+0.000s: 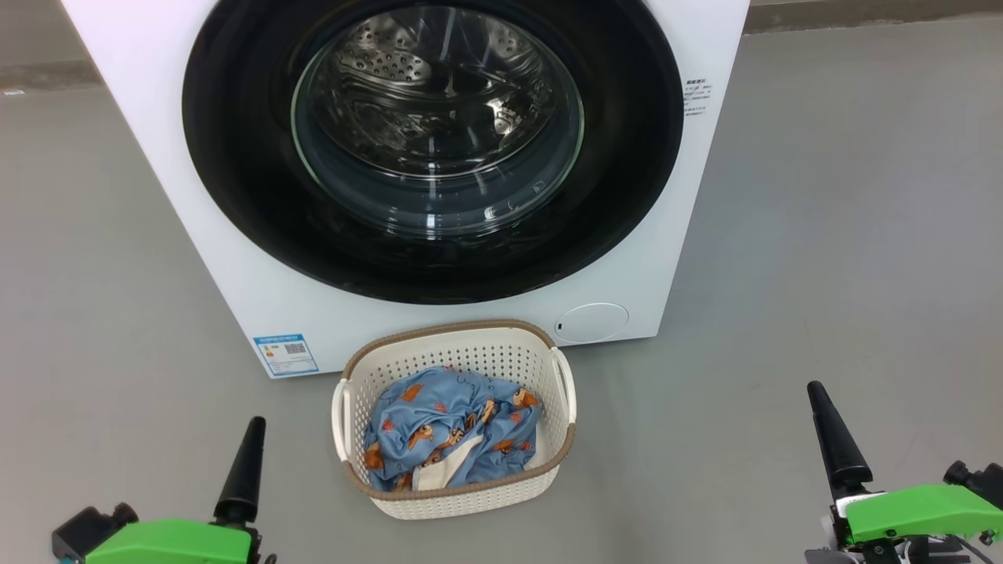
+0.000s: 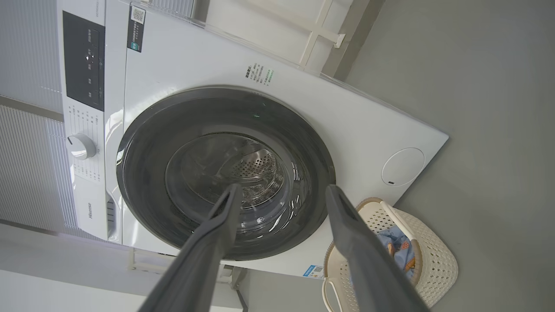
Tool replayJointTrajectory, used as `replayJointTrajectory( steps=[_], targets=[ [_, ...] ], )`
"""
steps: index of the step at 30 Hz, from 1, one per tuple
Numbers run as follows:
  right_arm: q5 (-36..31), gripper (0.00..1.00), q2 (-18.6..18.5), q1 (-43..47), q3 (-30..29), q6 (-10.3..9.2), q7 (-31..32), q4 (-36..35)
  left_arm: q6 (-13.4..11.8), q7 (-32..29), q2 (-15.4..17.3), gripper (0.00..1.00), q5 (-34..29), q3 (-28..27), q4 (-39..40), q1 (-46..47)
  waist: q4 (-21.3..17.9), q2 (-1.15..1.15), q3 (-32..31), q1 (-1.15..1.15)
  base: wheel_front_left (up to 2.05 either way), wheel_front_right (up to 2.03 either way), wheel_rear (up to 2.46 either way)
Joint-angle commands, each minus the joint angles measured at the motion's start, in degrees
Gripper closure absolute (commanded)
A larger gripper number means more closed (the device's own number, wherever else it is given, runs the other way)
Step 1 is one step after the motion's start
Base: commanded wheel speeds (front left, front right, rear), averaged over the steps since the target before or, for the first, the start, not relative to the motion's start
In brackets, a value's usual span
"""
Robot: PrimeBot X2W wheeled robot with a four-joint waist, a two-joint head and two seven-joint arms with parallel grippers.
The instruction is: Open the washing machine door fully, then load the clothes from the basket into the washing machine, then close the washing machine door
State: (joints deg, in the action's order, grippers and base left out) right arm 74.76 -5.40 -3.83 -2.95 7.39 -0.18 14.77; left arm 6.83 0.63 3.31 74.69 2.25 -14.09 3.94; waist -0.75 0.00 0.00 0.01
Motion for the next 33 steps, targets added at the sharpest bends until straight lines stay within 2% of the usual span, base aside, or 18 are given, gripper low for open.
replayJointTrajectory(
  steps=[1, 14, 33],
  targets=[
    [-1.56, 0.0, -1.02, -2.63, 0.82, 0.04, -0.6, -1.85, 0.34, 0.82, 1.46, 0.0, -1.87, -0.38, 2.02, 3.3, -0.03, 0.0, -0.01, -0.01, 0.0, 0.0, 0.0],
    [-9.71, 0.0, -2.08, -3.15, 2.36, 0.05, -2.74, -2.21, 0.38, 2.84, 3.03, 0.0, -11.34, 1.23, 2.8, 3.65, -0.49, 0.0, -0.12, -0.01, 0.0, 0.0, 0.0],
    [-25.04, 0.0, -2.71, -3.75, 3.63, 0.07, -5.42, -2.59, 0.46, 6.05, 4.74, 0.0, -29.96, 1.98, 2.53, 4.02, -1.3, 0.0, 0.05, -0.01, 0.0, 0.0, 0.0]
  ],
)
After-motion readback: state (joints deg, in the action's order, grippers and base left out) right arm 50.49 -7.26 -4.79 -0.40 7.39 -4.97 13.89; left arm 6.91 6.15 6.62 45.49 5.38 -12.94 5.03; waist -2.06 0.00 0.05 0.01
